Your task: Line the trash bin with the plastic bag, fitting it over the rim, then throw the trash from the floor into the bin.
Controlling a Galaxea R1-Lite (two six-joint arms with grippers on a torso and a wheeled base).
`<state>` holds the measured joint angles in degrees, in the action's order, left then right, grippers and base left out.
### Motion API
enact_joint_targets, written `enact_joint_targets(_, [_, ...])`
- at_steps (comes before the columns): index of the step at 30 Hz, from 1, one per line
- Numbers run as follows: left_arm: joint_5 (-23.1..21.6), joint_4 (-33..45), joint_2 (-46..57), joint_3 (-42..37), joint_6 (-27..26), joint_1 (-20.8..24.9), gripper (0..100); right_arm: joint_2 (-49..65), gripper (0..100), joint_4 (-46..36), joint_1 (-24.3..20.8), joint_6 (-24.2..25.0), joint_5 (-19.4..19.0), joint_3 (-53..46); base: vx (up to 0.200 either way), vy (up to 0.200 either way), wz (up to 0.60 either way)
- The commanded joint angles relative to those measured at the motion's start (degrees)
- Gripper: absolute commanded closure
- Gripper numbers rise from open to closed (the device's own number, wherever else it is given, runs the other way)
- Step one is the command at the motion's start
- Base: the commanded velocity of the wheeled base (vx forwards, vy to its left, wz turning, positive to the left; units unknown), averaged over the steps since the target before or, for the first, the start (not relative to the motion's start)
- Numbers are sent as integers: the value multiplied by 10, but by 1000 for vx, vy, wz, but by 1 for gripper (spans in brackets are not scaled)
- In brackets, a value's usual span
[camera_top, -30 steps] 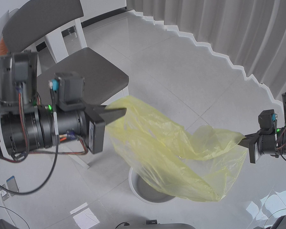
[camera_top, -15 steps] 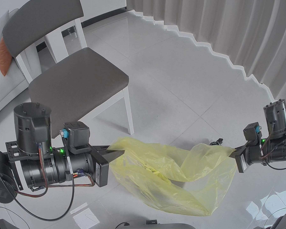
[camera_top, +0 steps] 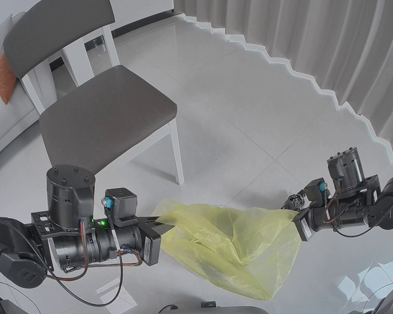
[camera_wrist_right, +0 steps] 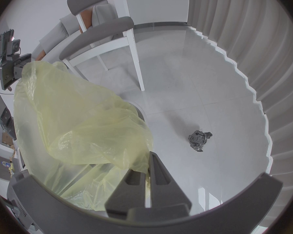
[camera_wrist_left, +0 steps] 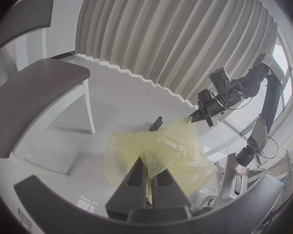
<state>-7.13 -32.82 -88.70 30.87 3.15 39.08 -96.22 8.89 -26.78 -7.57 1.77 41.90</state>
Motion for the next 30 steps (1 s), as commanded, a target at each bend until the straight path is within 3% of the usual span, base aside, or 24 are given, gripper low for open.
enact_joint_targets(1, [0,-18,-38,-17,14,-1,100,-61,100,16,-3,-2,-1,5,0,0,0])
enact_joint_targets(12, [0,-119,-124,-34,19,-3,100,-124,100,68,16,-3,-16,14,0,0,0])
enact_joint_targets(23, [6,-196,-168,-79,43,-34,100,-176,100,106,44,-4,-54,35,0,0,0])
enact_joint_targets(30, [6,-304,-251,-94,42,-43,100,-222,100,131,46,-3,-59,59,0,0,0])
